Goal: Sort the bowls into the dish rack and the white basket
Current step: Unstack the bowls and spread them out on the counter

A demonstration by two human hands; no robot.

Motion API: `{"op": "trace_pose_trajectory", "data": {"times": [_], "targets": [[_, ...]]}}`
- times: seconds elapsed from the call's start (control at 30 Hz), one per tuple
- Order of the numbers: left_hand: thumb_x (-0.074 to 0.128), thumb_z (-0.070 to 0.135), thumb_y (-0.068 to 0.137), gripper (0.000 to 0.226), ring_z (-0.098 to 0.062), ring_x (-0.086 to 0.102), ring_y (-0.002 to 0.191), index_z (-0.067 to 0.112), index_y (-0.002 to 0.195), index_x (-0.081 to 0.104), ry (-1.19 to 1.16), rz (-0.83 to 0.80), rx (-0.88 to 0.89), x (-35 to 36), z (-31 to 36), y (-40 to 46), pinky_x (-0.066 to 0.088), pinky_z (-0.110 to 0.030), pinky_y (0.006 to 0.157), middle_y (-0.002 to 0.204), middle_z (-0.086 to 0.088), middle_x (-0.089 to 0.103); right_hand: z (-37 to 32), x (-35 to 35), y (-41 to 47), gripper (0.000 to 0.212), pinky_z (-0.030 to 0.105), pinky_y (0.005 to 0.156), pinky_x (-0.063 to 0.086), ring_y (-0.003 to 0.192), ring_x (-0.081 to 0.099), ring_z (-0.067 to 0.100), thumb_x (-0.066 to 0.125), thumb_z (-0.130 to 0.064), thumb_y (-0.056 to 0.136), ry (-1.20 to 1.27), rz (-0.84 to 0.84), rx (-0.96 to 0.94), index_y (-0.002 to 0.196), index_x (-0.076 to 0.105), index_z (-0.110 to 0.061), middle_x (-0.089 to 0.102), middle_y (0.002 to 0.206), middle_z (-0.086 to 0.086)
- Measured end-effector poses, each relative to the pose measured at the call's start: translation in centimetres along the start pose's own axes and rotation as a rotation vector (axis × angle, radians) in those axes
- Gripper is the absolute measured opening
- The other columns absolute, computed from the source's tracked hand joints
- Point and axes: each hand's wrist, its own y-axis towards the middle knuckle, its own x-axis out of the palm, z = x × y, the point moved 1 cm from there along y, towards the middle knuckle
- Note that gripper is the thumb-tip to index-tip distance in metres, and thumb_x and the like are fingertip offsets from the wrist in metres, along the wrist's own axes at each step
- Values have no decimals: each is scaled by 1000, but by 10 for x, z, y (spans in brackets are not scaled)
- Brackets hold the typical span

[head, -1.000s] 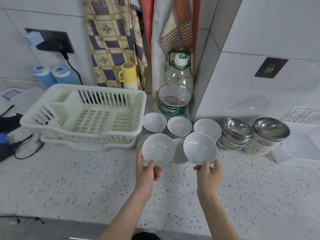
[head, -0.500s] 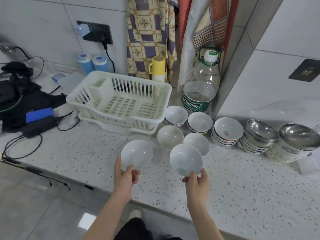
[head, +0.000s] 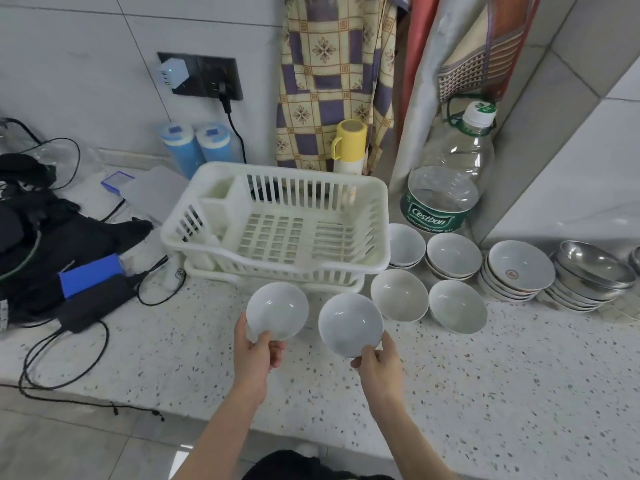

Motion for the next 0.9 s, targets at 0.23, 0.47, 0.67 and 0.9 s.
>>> {"op": "trace_pose_trajectory", "data": {"times": [0.23, 0.47, 0.67, 0.9], "targets": [[49, -1, 95, 64, -16, 55, 51, 41, 143, 38, 43, -66, -21, -15, 5, 24, 43, -28, 46, 58, -5, 67, -3, 32, 7, 46, 23, 48, 44, 63, 63, 10, 39, -6, 94, -37, 29, 57, 136, 47, -24, 67, 70, 7], [48, 1, 95, 64, -13, 54, 49, 44, 142, 37, 73, -137, -29, -15, 6, 35, 41, -24, 43, 61, -6, 66, -2, 40, 13, 49, 23, 51, 44, 66, 64, 11, 39, -6, 94, -48, 79, 99, 140, 43, -23, 68, 75, 8], [48, 4, 97, 61, -12, 51, 45, 50, 135, 39, 89, -156, -25, -16, 5, 39, 41, -22, 41, 59, -7, 66, -3, 45, 13, 45, 15, 44, 41, 63, 62, 8, 40, -6, 94, -40, 87, 97, 136, 45, -23, 68, 76, 8], [49, 7, 99, 58, -11, 51, 44, 50, 136, 37, 117, -198, -25, -16, 3, 43, 42, -22, 42, 58, -7, 66, -2, 46, 13, 50, 22, 52, 43, 65, 63, 10, 40, -6, 95, -12, 118, 110, 143, 42, -19, 67, 77, 9]]}}
